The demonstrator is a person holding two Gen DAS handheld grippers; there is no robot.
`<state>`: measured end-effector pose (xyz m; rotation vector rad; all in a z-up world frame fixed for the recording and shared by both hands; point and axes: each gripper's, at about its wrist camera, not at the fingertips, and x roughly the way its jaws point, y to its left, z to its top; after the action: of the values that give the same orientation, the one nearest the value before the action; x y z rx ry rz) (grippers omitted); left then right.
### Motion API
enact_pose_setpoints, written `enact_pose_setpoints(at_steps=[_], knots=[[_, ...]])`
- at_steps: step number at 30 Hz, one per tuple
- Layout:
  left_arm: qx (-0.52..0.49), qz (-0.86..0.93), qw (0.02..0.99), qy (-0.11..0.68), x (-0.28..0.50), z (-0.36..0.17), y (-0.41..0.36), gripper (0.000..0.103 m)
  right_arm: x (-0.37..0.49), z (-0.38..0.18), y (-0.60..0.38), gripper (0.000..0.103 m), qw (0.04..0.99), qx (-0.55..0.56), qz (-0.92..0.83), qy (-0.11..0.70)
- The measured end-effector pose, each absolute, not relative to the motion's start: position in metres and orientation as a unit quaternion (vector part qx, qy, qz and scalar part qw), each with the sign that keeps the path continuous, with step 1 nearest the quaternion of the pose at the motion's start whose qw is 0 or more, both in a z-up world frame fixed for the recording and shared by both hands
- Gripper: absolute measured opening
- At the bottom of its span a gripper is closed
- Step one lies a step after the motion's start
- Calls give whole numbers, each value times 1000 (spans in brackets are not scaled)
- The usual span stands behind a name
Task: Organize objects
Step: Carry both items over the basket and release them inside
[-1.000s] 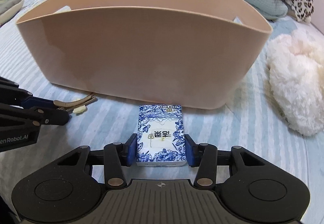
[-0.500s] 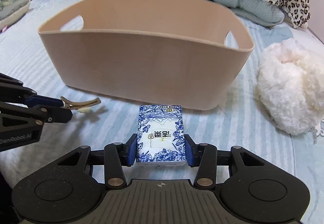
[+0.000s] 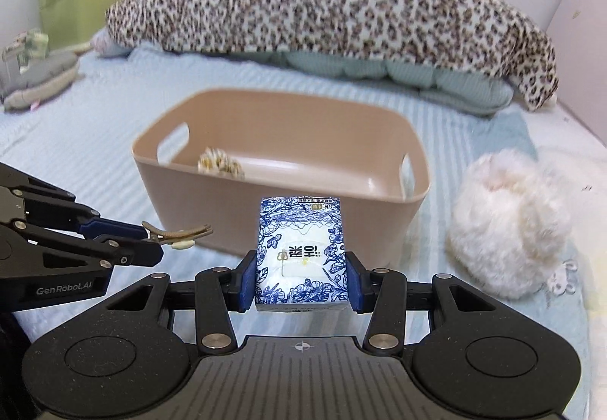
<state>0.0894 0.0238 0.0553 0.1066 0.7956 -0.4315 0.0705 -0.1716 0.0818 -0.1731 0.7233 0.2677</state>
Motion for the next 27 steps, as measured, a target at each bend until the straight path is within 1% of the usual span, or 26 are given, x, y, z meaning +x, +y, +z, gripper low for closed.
enact_pose_setpoints(at_steps=[8,14,20,27], knots=[[30,-207,920,332,88,94,32,16,66,109,-178,43,944,-63,127,296],[11,-189,936,297,103,114,32,16,79,119,-183,43,953,-45,117,275],[-1,-167,945,282,128,121,24,16,100,125,-175,43,961,-31,106,253],[-1,-126,949,289,166,107,8,16,138,115,-172,43,959,11,99,266]])
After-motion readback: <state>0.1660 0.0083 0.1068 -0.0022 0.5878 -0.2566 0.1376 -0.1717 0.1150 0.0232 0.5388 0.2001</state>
